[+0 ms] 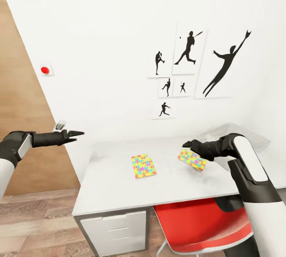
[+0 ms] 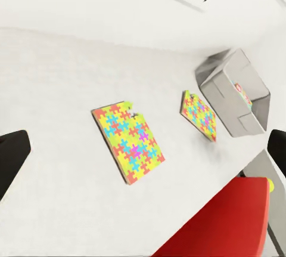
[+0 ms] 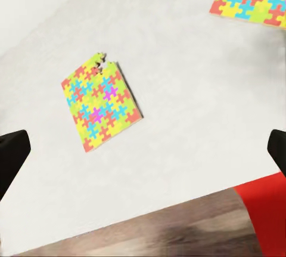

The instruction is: Put all the toys in the child's room - the three board games (two on the bed and one on the table), the two jigsaw puzzles on the table, and the tennis ball on the table - inside the toy box on the table in the child's room.

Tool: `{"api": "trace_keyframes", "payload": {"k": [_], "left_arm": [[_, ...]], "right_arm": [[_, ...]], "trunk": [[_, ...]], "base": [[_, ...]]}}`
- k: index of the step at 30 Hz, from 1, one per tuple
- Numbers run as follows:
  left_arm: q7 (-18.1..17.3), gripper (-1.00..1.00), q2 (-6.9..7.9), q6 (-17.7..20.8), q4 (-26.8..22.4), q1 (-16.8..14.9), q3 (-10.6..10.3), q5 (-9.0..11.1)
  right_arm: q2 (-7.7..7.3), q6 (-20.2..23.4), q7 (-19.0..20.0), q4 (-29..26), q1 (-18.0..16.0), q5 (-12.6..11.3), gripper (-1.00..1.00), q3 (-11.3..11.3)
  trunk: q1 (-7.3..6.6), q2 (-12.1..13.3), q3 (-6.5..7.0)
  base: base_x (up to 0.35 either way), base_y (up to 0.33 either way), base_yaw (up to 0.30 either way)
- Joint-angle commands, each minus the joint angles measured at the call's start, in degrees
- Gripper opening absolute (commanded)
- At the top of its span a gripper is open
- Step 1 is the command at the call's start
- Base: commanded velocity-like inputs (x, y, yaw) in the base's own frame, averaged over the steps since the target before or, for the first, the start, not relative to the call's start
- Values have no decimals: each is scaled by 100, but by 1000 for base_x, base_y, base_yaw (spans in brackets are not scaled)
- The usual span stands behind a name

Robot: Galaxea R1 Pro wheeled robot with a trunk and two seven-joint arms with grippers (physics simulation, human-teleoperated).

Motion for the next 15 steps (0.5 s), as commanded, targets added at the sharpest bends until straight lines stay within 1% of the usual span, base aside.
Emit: {"api": "trace_keyframes", "payload": {"k": [1,3,5,8,9,10,15], "left_arm": [[-8,100,23,-34,11,32,6,8],[3,100,67,-106,24,107,6,-21],[15,100,175,-248,37,257,6,-110],[-7,100,278,-508,43,436,6,-188],[-11,100,310,-573,46,476,6,-202],[-23,100,384,-659,47,533,10,-215],[-26,100,393,-676,48,545,14,-214]], "right_arm": [[-5,31,-58,38,-9,-45,100,60],[-4,27,-58,100,-12,-42,100,110],[-4,29,-55,144,-13,-40,100,147],[-4,30,-51,164,-13,-22,100,164],[-6,31,-51,160,-14,-2,100,164],[-7,31,-50,128,-10,50,100,174],[-12,31,-49,108,-7,64,100,178]], "trunk": [[4,-14,-16],[4,-14,-22],[4,-14,-28],[4,-14,-37],[4,-14,-39],[4,-14,-39],[4,-14,-40]], "base": [[0,0,282],[0,0,282],[0,0,282],[0,0,262],[0,0,144],[0,0,30],[0,0,13]]}}
